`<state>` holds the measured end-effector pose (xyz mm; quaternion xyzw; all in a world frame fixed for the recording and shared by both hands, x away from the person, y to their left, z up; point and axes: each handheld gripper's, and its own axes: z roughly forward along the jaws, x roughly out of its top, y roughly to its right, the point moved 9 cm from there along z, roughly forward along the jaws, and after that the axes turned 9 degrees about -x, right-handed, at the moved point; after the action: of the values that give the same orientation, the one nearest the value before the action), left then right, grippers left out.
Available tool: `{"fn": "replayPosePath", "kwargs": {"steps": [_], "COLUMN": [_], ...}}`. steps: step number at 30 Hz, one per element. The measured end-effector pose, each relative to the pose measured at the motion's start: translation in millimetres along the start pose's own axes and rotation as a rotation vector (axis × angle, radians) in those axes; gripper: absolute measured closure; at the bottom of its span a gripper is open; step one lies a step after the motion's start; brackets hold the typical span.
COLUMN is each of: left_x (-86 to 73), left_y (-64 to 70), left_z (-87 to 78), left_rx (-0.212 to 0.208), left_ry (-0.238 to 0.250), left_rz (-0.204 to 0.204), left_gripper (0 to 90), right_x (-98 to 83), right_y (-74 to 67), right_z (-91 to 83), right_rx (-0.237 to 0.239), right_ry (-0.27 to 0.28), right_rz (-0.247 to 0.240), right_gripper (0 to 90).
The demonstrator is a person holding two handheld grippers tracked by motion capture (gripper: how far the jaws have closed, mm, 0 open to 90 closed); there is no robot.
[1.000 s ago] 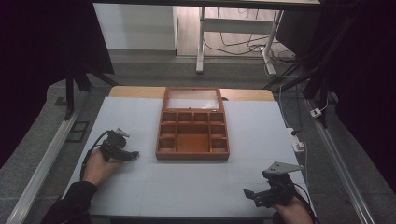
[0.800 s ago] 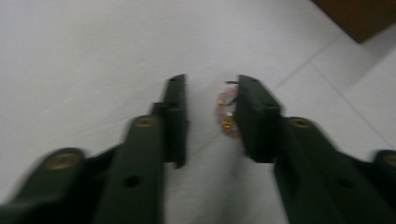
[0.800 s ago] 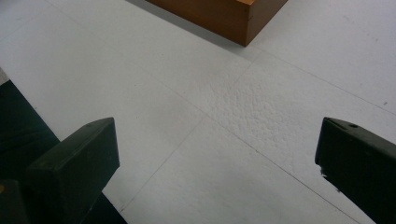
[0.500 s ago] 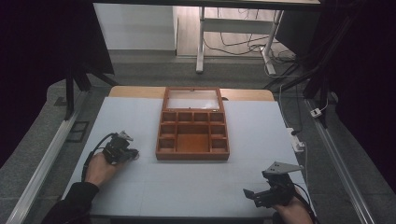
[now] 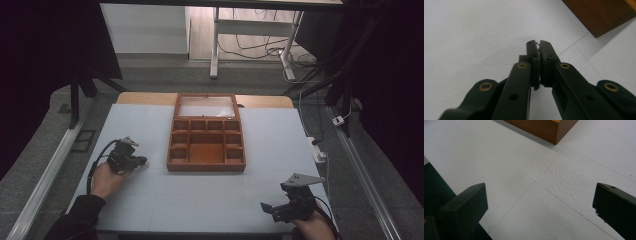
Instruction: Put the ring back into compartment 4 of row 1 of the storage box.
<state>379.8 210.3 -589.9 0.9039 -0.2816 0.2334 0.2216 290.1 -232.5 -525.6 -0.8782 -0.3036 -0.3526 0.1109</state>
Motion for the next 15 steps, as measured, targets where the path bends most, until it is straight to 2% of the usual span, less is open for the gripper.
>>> {"fn": "replayPosePath", "kwargs": {"steps": [5,15], "left_x": [6.3,19.9], "left_y": [2.7,10.1], "left_z": [-8.1,-28.7], "left_rx": [-0.008,-0.045], "left_ry": [0.048,0.159], "left_rz": [0.010,-0.002], "left_gripper": [86.6,86.5], "right_x": [0.0,-0.2], "right_y": [0.1,0.0], "right_z": [0.1,0.2], "right_rx": [0.000,-0.002], "right_ry": [-0.001,-0.004], "right_rz": [0.000,0.002], "right_gripper": [0.0,0.0]}}
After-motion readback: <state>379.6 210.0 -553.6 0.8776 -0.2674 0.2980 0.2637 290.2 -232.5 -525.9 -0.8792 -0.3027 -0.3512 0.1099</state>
